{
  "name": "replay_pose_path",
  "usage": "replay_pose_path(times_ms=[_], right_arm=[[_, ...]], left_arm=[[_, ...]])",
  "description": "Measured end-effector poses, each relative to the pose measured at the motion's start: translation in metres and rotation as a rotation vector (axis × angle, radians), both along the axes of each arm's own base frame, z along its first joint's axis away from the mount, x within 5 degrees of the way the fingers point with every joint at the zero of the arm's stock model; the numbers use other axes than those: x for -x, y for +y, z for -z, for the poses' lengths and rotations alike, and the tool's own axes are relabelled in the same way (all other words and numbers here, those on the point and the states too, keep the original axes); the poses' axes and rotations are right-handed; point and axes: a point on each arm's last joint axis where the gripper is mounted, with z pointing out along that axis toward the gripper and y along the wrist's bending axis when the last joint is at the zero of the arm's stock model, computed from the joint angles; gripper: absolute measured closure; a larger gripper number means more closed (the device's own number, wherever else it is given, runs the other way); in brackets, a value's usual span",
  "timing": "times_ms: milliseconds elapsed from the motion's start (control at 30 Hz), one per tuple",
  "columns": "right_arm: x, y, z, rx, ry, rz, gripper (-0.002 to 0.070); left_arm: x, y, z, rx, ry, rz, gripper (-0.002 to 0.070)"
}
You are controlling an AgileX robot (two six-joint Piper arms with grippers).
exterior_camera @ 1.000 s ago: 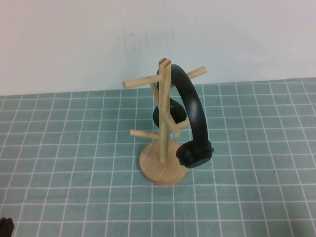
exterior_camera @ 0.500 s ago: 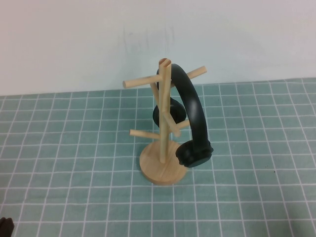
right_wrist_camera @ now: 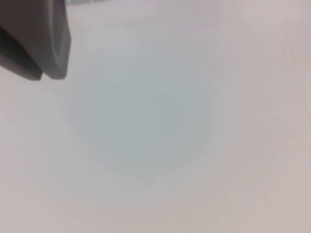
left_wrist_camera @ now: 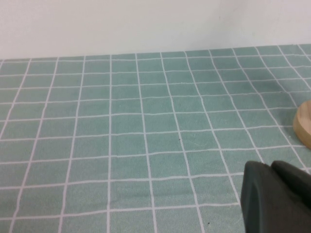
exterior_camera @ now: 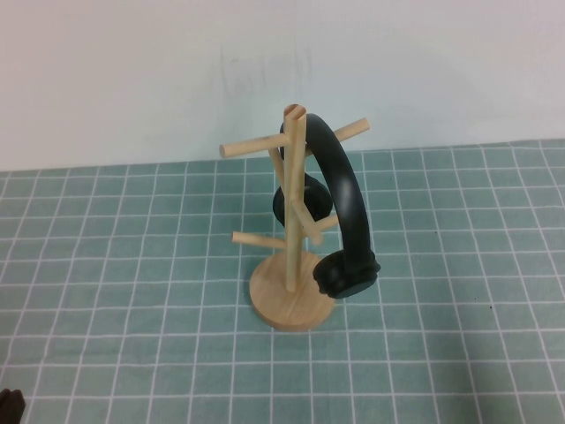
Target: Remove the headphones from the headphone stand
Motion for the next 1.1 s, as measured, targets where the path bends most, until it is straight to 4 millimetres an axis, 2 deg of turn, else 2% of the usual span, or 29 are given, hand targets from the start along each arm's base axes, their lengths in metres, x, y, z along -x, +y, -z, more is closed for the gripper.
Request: replay_pose_path(times_ms=[133,300,367,533,667,767,867,967,1067,1100], right_arm=[[0.004,0.001,-0.008,-0.045,-0.102,-0.030,0.0682],[0.031,0.003,-0.040,-0.195,-0.543,-0.197,0.0682],[0.041,0.002,-0.054,-0.256,-0.648,-0.255,0.0682],[0.060,0.003,-0.107,-0.255,-0.657,-0.259,0.0682],[0.062,0.002,-0.151,-0.290,-0.461,-0.213,0.0682],[0.047,0.000,-0.176,-0.320,-0.242,-0.163,0.0682],[0.018,-0.002,-0.190,-0.353,0.021,-0.105,0.0682],[-0.021,-0.005,-0.186,-0.316,0.263,-0.034,0.0682],[-0.050,-0.007,-0.178,-0.115,0.376,0.034,0.0682],[-0.060,-0.007,-0.175,-0.108,0.409,0.031,0.0682]], left_arm=[[0.000,0.000,0.000,0.000,0.000,0.000,0.0680],[0.000,0.000,0.000,0.000,0.000,0.000,0.0680],[0.000,0.000,0.000,0.000,0.000,0.000,0.0680],[0.000,0.000,0.000,0.000,0.000,0.000,0.0680],[0.000,0.000,0.000,0.000,0.000,0.000,0.0680],[0.000,0.000,0.000,0.000,0.000,0.000,0.0680],[0.000,0.000,0.000,0.000,0.000,0.000,0.0680],[0.000,0.000,0.000,0.000,0.000,0.000,0.0680],[0.000,0.000,0.000,0.000,0.000,0.000,0.0680],[0.000,0.000,0.000,0.000,0.000,0.000,0.0680]])
